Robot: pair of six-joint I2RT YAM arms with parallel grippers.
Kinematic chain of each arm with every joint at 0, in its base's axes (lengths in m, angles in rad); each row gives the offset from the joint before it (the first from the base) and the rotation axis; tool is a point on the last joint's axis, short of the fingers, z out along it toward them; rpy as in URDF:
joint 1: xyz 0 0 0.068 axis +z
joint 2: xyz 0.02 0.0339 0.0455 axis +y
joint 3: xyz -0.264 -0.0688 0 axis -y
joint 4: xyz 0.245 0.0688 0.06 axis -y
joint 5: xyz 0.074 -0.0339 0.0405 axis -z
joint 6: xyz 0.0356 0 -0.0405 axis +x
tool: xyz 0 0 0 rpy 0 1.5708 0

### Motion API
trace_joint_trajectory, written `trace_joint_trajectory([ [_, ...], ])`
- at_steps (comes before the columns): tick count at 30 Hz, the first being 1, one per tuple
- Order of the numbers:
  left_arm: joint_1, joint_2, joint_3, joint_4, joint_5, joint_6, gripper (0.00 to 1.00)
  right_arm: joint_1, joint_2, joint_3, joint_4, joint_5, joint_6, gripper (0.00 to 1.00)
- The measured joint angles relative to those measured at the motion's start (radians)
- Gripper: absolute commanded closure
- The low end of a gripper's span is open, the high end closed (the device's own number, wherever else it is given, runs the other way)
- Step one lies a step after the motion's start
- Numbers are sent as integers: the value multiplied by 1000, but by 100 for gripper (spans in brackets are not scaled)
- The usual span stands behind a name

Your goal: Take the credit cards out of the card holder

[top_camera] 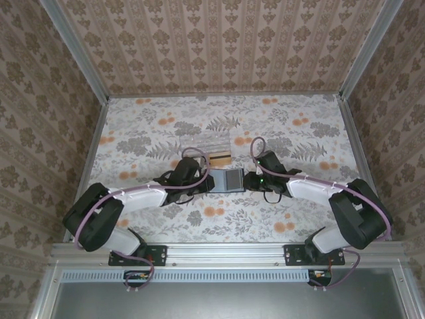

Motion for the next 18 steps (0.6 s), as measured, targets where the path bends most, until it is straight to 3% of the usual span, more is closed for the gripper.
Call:
trace_joint_trajectory([
  [4,4,29,-17,10,1,-2,91,30,44,48,0,-4,0,71],
  [18,4,93,-36,67,13,-28,92,42,135,97,1,-3,0,71],
])
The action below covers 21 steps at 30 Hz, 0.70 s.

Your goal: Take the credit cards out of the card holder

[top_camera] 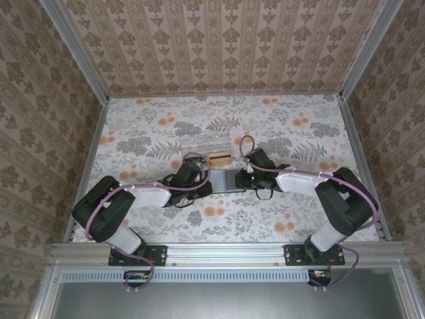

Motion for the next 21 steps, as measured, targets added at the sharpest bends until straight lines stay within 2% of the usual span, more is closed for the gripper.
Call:
trace_joint_trajectory([
  [21,-8,14,0,28,6,-8,92,19,35,8,82,-94,58,70],
])
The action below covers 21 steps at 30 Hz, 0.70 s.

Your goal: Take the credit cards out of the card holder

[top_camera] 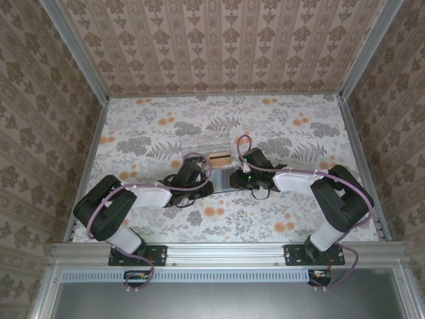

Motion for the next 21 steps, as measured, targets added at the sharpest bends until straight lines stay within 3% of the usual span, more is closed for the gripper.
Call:
trace_joint_trajectory([
  [21,0,-3,0,-5,3,0,93,35,-14,42,36,-72,64,68],
])
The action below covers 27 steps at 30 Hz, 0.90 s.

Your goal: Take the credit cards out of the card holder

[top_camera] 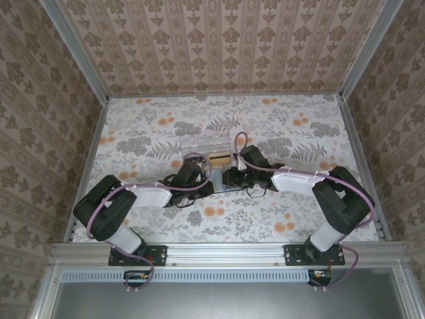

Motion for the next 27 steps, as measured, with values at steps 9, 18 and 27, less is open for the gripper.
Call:
trace_joint_trajectory([
  [9,14,-80,-8,-79,-19,2,92,11,0,35,8,-13,14,68],
  [18,22,-85,-9,-97,-23,5,92,11,0,37,2,-11,10,68],
  [27,28,-102,-14,-123,-36,12,92,11,-27,38,-118,95,-41,73],
])
